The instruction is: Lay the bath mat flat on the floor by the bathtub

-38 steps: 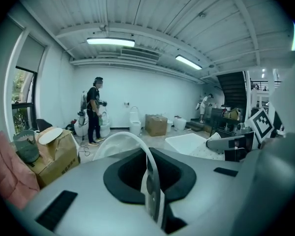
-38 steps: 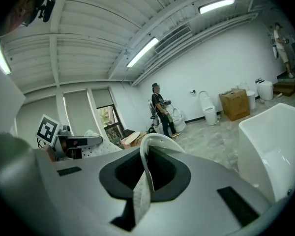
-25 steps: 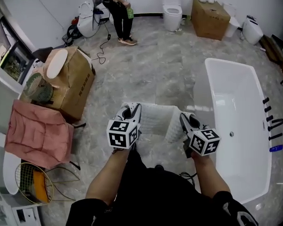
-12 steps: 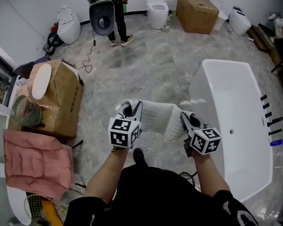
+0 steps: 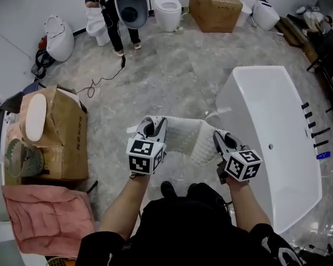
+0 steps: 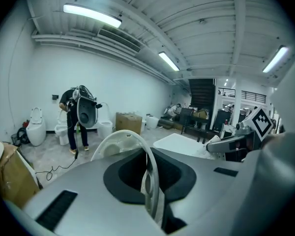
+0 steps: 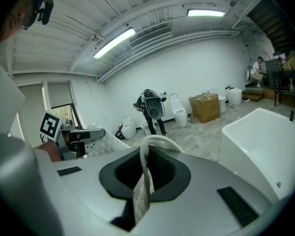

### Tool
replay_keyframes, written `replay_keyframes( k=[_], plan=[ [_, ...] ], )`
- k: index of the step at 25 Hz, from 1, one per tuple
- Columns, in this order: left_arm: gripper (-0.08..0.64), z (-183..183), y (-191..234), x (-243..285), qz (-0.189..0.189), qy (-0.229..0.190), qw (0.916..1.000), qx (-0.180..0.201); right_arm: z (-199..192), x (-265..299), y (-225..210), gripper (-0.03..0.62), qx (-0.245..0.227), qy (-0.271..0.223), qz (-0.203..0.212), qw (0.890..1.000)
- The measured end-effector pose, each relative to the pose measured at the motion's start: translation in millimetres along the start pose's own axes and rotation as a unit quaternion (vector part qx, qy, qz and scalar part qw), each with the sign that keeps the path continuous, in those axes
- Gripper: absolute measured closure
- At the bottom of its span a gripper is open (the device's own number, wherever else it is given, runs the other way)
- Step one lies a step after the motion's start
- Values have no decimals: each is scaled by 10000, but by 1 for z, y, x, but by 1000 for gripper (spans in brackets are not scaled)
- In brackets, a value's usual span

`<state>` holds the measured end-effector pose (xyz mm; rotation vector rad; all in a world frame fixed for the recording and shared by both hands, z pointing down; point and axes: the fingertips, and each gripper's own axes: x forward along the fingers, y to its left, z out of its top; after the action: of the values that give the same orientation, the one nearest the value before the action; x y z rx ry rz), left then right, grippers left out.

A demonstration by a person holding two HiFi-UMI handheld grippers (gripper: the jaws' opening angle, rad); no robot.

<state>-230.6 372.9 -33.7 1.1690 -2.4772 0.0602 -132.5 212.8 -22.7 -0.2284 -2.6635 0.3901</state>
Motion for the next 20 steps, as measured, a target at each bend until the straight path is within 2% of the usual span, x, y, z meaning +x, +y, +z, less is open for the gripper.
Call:
replay_keyframes(
  k=[4,9,13,20],
  plan=[
    [538,-2,-2,39,-320,156,9994,36,-3,7,-30,571,219,-19,-329,9992],
    [537,14,-22,96,-670,371,9969,176,5,16,-77,571,538,-147,-599,9966],
    [538,33,-52,142,-988,573,9918,574,21,14,-126,571,827,-391,-830,9923],
    [538,59,-98,222,-1466,796,9809,1000,34,-5,-209,571,1186,-649,-1278,9825]
  ],
)
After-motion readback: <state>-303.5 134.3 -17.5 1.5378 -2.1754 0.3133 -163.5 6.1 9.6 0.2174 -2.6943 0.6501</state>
